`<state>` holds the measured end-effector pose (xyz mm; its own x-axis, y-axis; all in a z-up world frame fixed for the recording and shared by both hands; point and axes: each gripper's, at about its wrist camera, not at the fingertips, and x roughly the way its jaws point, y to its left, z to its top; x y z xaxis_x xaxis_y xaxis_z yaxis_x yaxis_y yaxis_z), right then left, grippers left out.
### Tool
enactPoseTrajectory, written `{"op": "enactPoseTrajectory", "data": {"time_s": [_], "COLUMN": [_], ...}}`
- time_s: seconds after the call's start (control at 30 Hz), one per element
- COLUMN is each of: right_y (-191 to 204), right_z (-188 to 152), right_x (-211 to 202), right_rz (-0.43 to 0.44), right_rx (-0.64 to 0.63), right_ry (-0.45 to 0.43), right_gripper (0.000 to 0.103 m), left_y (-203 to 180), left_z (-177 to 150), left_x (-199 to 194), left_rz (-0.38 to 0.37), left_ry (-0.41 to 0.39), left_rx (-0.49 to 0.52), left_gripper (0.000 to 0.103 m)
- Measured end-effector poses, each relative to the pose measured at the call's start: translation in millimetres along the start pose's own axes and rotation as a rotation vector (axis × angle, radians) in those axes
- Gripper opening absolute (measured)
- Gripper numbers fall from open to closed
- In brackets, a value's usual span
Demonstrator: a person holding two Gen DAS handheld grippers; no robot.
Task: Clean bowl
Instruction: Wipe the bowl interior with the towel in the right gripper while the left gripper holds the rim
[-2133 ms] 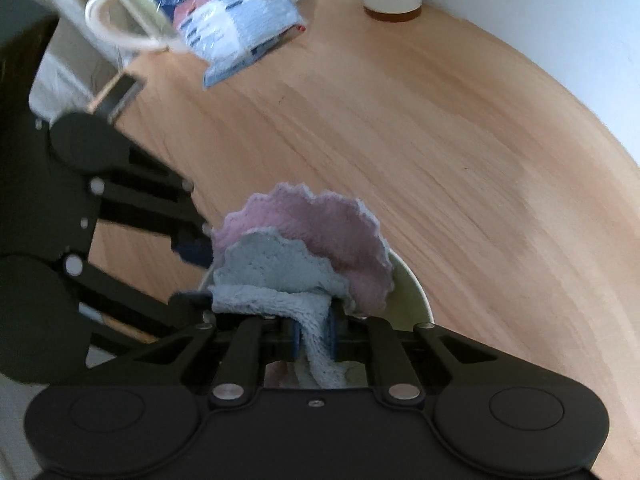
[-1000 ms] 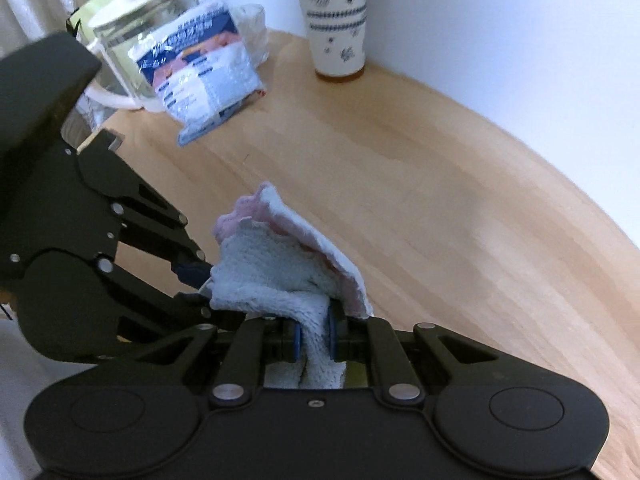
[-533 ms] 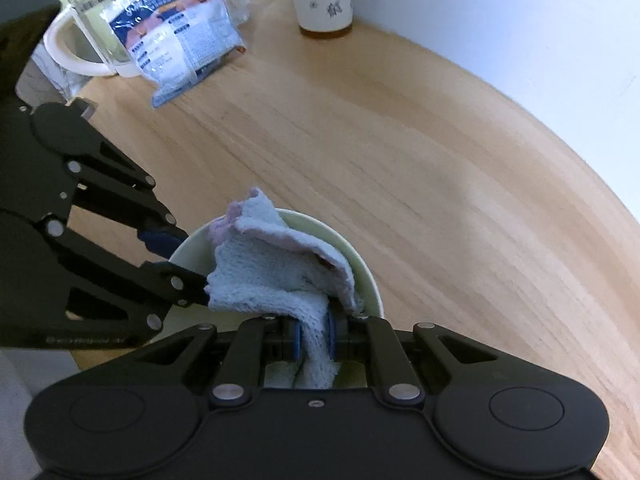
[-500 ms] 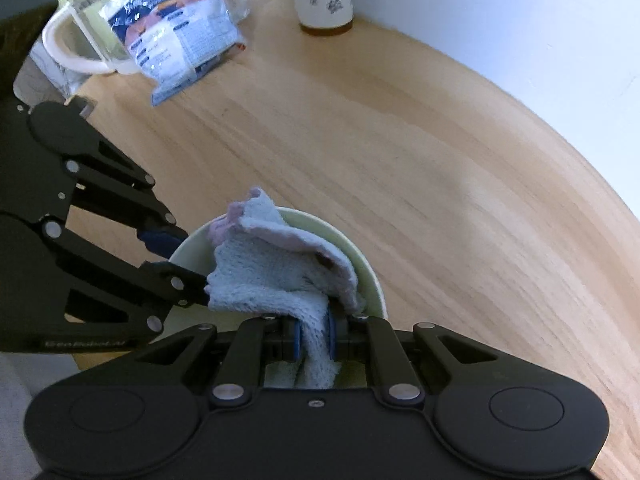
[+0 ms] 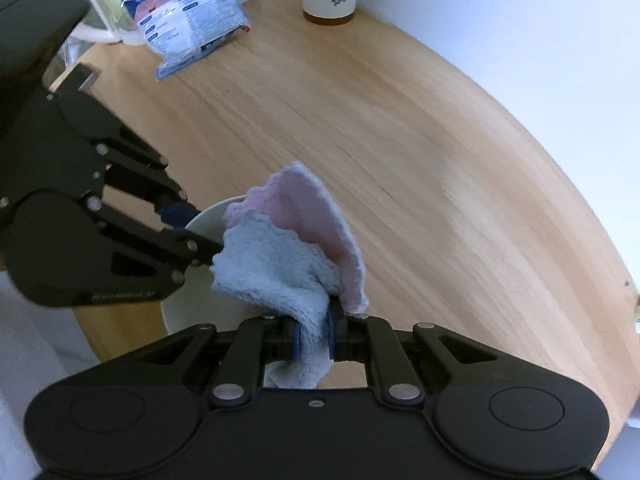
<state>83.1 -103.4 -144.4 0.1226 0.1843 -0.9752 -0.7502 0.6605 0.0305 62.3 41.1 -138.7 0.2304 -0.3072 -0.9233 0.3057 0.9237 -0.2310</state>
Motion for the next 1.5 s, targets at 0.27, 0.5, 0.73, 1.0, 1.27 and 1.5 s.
{"op": "enactPoseTrajectory", "data": {"time_s": [0.27,0.5,0.73,1.0,1.27,1.5], "right_y": [5,3,10,14,6,0], "right_z": [-3,1,7,11,12,17], "right_x": [9,30,38,39,20,9], "right_rz": [0.002,0.043,0.044,0.062,0.044,0.035], "right_rx": [-0.032,-0.011,-0.019,-0.034,0.042,0.055], "right_ry": [0.041,0.072,0.047,-0.002,-0.103,-0.166], "right_gripper": [0.013,0.013,0.014,0.014,0.014,0.014], "left_y": [1,4,3,4,3,4], "left_z": [2,4,6,6,4,5], "left_x": [2,4,7,8,7,9], "left_rz": [-0.004,-0.013,-0.016,-0.014,-0.018,-0.025], "left_ry": [-0.009,-0.008,0.005,0.003,-0.001,0.003], "left_rx": [-0.022,-0.028,0.012,0.018,0.014,0.008], "left_gripper": [0.013,0.013,0.012,0.013,0.014,0.015]}}
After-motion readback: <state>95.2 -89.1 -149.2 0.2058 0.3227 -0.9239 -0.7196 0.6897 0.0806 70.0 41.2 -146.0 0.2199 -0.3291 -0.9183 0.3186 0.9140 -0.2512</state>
